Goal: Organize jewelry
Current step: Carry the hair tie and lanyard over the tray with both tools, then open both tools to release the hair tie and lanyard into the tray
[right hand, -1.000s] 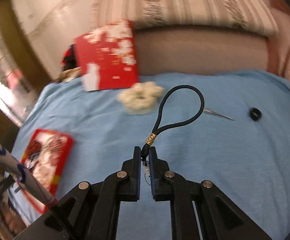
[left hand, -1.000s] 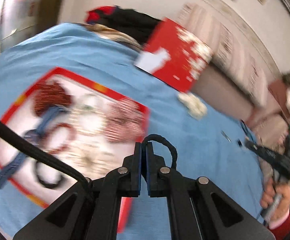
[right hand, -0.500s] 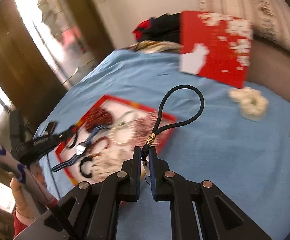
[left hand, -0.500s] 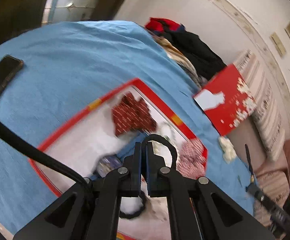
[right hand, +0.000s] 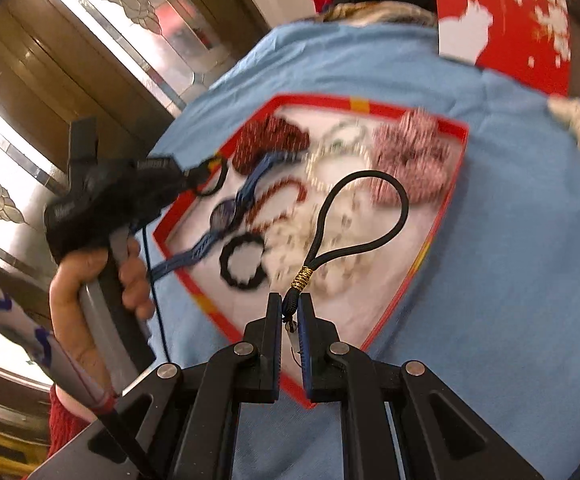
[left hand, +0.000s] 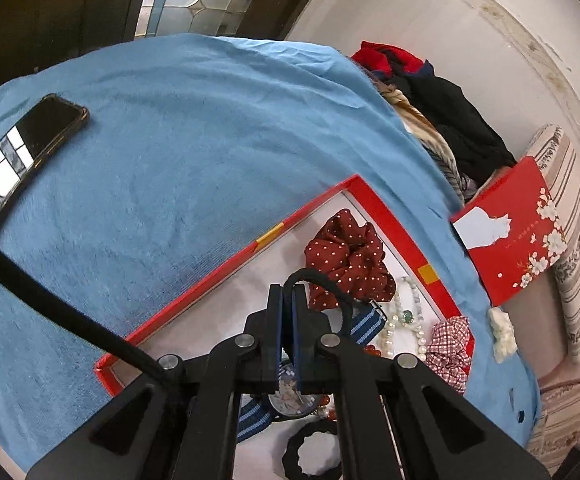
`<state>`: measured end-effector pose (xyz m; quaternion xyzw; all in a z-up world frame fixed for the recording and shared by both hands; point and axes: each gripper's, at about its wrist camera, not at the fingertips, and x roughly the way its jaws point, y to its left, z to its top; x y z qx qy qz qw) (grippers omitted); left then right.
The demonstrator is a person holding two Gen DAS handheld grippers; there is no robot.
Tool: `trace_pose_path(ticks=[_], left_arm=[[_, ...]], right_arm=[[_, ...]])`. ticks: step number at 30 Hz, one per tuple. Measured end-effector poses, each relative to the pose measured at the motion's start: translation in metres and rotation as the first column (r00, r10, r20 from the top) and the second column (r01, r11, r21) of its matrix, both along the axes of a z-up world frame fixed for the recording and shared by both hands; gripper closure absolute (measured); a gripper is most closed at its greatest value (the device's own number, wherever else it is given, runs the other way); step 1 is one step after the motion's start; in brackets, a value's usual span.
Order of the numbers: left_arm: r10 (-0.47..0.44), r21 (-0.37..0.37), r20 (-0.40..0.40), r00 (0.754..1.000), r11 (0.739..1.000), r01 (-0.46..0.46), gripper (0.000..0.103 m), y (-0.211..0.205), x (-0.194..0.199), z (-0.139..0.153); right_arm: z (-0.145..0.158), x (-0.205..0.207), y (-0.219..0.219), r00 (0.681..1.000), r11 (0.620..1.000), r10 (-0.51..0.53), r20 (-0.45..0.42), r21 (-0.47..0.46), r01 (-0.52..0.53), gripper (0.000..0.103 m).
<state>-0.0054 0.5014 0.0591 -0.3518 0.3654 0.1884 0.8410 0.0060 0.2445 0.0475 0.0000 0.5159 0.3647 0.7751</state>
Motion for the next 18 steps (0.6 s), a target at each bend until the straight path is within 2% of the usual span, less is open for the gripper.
trace_pose_path(ticks=[4, 5, 6, 7, 8, 10, 11, 14, 18], left_arm=[[0.001, 0.042, -0.001, 1.000, 0.999, -0.001, 0.099, -0.007, -0.001, 0.007], [0.000, 0.051, -0.001, 1.000, 0.999, 0.000, 0.096, -0.008, -0.001, 0.010], [-0.001, 0.061, 0.005, 1.000, 0.998, 0.000, 0.086, -0.010, -0.003, 0.012], [-0.001, 0.070, 0.012, 1.000, 0.998, 0.000, 0.082, -0.011, -0.005, 0.015], [0.000, 0.077, 0.022, 1.000, 0.997, -0.002, 0.072, -0.012, -0.006, 0.018], [0.001, 0.099, 0.041, 0.999, 0.995, -0.005, 0.068, -0.015, -0.011, 0.025], [-0.001, 0.108, 0.047, 0.999, 0.994, -0.004, 0.067, -0.017, -0.012, 0.028], [-0.002, 0.132, 0.067, 0.998, 0.991, -0.007, 0.057, -0.022, -0.017, 0.035], [-0.011, 0.131, 0.081, 0.997, 0.991, 0.000, 0.056, -0.029, -0.022, 0.039]], right_arm=[[-0.015, -0.008, 0.005, 1.000, 1.000, 0.008, -0.024, -0.016, -0.008, 0.094], [-0.017, -0.011, 0.007, 1.000, 0.999, 0.018, -0.014, -0.029, -0.018, 0.092], [-0.017, -0.013, 0.007, 1.000, 0.999, 0.021, 0.002, -0.045, -0.020, 0.092], [-0.015, -0.017, 0.008, 0.999, 0.998, 0.027, 0.030, -0.066, -0.025, 0.090], [-0.013, -0.020, 0.008, 0.998, 0.997, 0.040, 0.044, -0.071, -0.037, 0.086], [-0.006, -0.024, 0.005, 0.996, 0.996, 0.049, 0.073, -0.072, -0.044, 0.066], [-0.001, -0.027, 0.002, 0.995, 0.997, 0.050, 0.088, -0.069, -0.044, 0.064], [0.010, -0.030, -0.011, 0.991, 0.998, 0.041, 0.126, -0.060, -0.034, 0.064], [0.009, -0.018, -0.027, 0.983, 0.993, -0.037, 0.180, -0.108, 0.057, 0.064]])
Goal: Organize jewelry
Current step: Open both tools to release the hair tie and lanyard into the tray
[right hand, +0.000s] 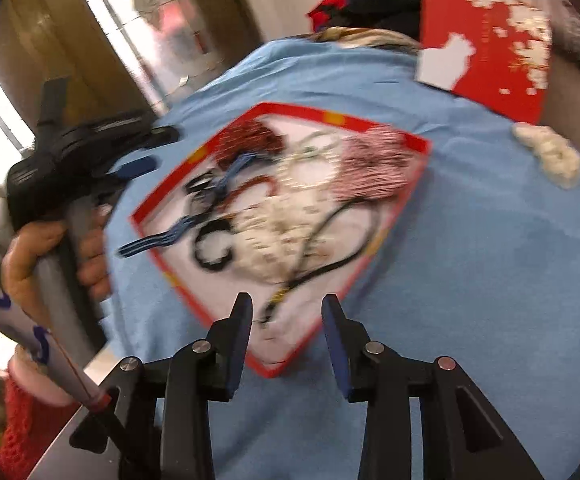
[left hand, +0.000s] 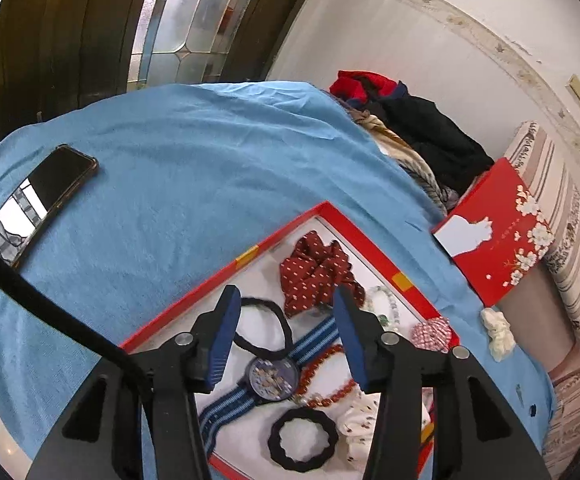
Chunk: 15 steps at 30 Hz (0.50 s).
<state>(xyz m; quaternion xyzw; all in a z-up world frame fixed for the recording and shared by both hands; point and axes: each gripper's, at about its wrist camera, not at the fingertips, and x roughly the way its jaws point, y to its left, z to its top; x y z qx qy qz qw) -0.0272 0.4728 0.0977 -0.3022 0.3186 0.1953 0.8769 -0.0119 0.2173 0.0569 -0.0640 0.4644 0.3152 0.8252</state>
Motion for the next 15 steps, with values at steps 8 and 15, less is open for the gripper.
trace_pose_path(ticks=[8, 15], left_arm=[[-0.021, 0.033, 0.005, 1.000, 0.999, 0.021, 0.054, -0.015, 0.001, 0.004], [-0.050, 0.048, -0.006, 0.999, 0.998, 0.050, 0.054, -0.022, 0.005, 0.003]], right_arm=[[-0.021, 0.037, 0.004, 0.996, 0.992, -0.094, 0.009, -0.089, 0.094, 0.071], [-0.025, 0.052, 0.010, 0.990, 0.981, -0.136, 0.036, -0.133, 0.140, 0.092]])
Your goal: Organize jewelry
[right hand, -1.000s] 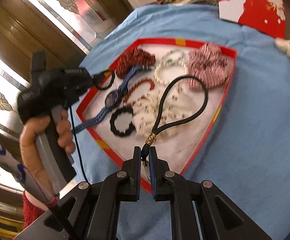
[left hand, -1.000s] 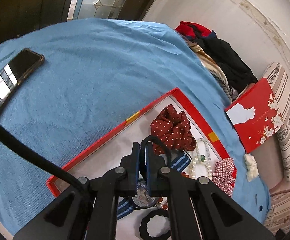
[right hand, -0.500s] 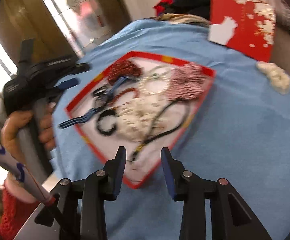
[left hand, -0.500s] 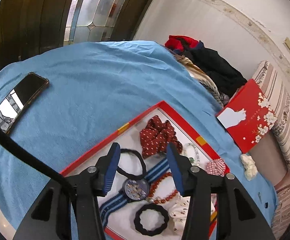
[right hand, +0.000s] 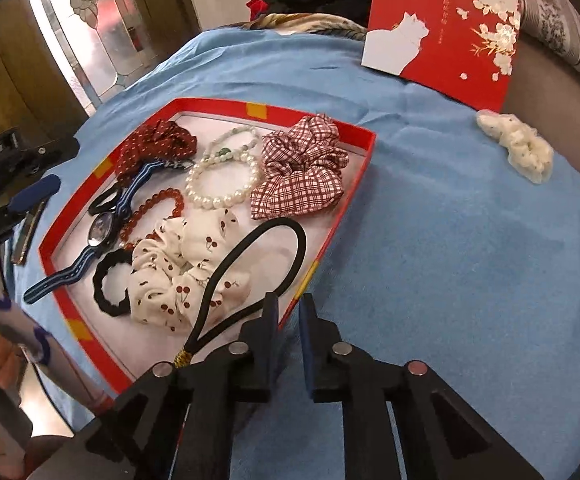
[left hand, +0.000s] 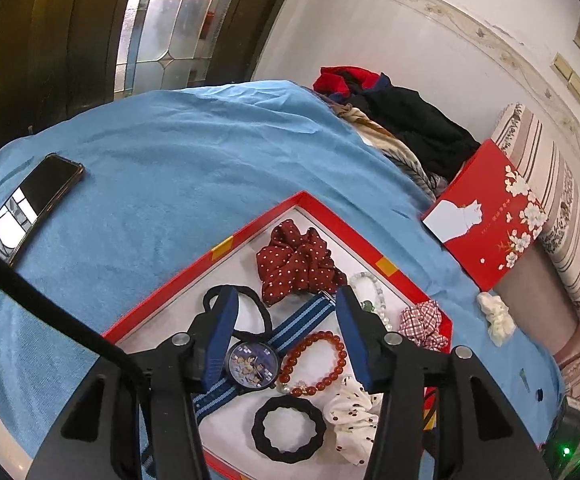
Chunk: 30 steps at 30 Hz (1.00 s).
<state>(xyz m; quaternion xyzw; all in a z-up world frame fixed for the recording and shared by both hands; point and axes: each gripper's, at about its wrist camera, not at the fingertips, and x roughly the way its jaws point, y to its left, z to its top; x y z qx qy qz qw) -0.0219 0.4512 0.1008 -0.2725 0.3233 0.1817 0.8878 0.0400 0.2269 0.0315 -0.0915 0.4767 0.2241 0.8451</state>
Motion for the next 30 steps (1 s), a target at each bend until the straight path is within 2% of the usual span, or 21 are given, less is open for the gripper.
trace_pose_path(ticks=[4, 8, 11, 12, 15, 16, 18, 22, 25, 30], left_arm=[[-0.014, 0.000, 0.001, 1.000, 1.000, 0.014, 0.054, -0.003, 0.002, 0.001], [-0.026, 0.014, 0.000, 1.000, 1.000, 0.026, 0.054, -0.005, 0.003, 0.002], [-0.023, 0.029, -0.003, 1.000, 0.999, 0.023, 0.047, -0.008, 0.003, 0.003], [-0.021, 0.038, -0.004, 1.000, 0.999, 0.022, 0.044, -0.009, 0.002, 0.004], [-0.012, 0.083, -0.009, 1.000, 0.996, 0.013, 0.038, -0.017, -0.001, 0.007], [-0.006, 0.105, -0.011, 1.000, 0.994, 0.007, 0.036, -0.020, -0.003, 0.008], [0.004, 0.135, -0.015, 1.000, 0.991, -0.002, 0.030, -0.027, -0.007, 0.009], [-0.001, 0.182, -0.022, 1.000, 0.983, 0.005, 0.030, -0.042, -0.015, 0.009], [-0.012, 0.179, -0.011, 1.000, 0.984, 0.014, 0.029, -0.057, -0.026, 0.009], [-0.076, 0.234, -0.034, 0.997, 0.969, 0.082, 0.028, -0.098, -0.041, 0.010]], right_arm=[[0.001, 0.006, -0.002, 1.000, 0.999, -0.027, 0.011, -0.024, 0.028, 0.094], [0.002, 0.007, -0.008, 1.000, 1.000, -0.021, -0.021, 0.016, 0.022, 0.094], [0.006, 0.000, -0.012, 1.000, 0.999, -0.008, -0.024, 0.042, 0.009, 0.094], [0.010, -0.004, -0.018, 1.000, 0.998, -0.013, -0.015, 0.059, 0.014, 0.092], [0.018, -0.018, -0.032, 0.999, 0.997, -0.037, 0.010, 0.070, 0.037, 0.075], [0.022, -0.025, -0.041, 0.998, 0.996, -0.049, 0.024, 0.069, 0.048, 0.072], [0.024, -0.035, -0.057, 0.997, 0.996, -0.064, 0.037, 0.063, 0.062, 0.071], [0.024, -0.055, -0.089, 0.993, 0.995, -0.102, 0.057, 0.012, 0.102, 0.066], [0.023, -0.072, -0.116, 0.986, 0.989, -0.137, 0.091, -0.039, 0.141, 0.060], [0.025, -0.096, -0.158, 0.972, 0.977, -0.188, 0.138, -0.078, 0.200, 0.056]])
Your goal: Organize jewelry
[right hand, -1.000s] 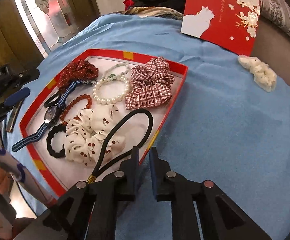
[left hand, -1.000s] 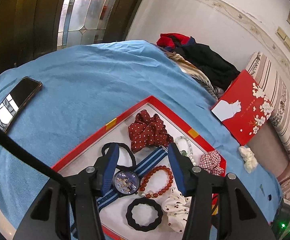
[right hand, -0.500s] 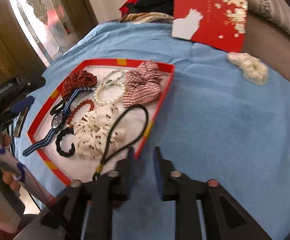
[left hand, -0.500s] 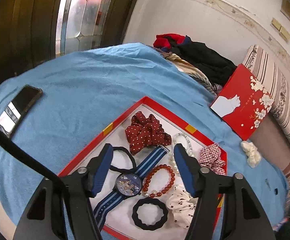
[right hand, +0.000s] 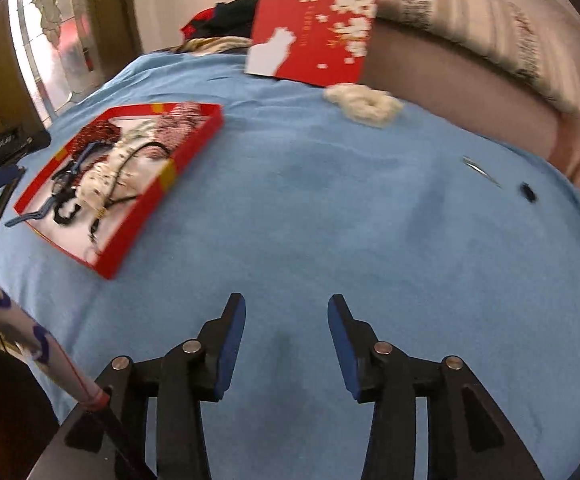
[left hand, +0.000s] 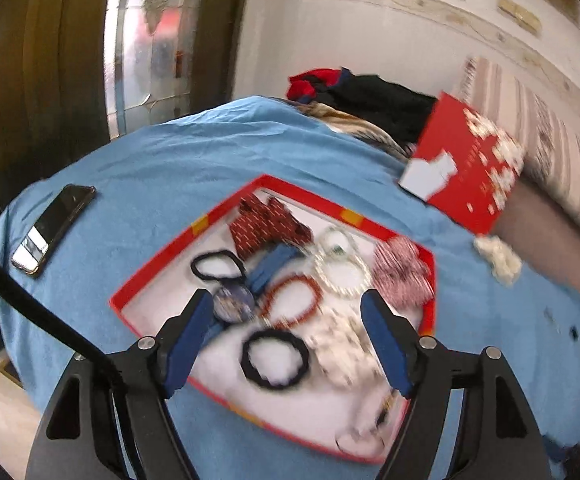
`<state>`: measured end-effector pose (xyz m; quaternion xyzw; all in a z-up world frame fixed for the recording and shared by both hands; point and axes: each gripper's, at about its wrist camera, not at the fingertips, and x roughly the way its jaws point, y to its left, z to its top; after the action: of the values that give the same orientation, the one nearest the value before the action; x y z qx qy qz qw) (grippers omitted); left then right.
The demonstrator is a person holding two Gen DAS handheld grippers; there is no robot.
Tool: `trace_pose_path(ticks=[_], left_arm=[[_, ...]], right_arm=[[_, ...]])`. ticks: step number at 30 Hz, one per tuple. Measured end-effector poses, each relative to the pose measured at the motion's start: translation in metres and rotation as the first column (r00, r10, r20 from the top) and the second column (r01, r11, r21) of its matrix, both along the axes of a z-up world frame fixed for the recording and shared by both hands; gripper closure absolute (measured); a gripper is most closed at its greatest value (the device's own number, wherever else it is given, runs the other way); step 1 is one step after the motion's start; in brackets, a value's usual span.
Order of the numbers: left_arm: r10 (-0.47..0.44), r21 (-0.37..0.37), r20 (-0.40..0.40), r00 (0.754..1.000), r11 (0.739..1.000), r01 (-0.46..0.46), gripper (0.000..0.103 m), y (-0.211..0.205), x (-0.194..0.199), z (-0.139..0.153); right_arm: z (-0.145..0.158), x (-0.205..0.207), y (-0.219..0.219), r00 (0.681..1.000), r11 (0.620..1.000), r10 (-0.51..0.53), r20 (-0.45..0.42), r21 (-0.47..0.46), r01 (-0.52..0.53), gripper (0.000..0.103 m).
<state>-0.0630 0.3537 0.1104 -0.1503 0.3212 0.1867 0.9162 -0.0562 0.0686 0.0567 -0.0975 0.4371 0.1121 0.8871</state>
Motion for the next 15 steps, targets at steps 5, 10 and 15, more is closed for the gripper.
trace_pose_path(ticks=[5, 10, 15], left_arm=[[-0.049, 0.062, 0.004, 0.999, 0.997, 0.048, 0.022, -0.043, -0.025, 0.015], [-0.012, 0.170, 0.048, 0.999, 0.985, 0.003, 0.009, -0.078, -0.059, 0.042], [-0.005, 0.208, 0.059, 0.998, 0.978, -0.007, 0.008, -0.105, -0.084, 0.062]], right_arm=[[0.004, -0.014, -0.029, 0.998, 0.998, -0.058, 0.022, 0.022, 0.058, 0.052], [0.006, -0.027, -0.042, 0.995, 0.994, -0.090, 0.033, 0.066, 0.088, 0.051], [0.007, -0.040, -0.051, 0.994, 0.990, -0.101, 0.046, 0.101, 0.096, 0.049]])
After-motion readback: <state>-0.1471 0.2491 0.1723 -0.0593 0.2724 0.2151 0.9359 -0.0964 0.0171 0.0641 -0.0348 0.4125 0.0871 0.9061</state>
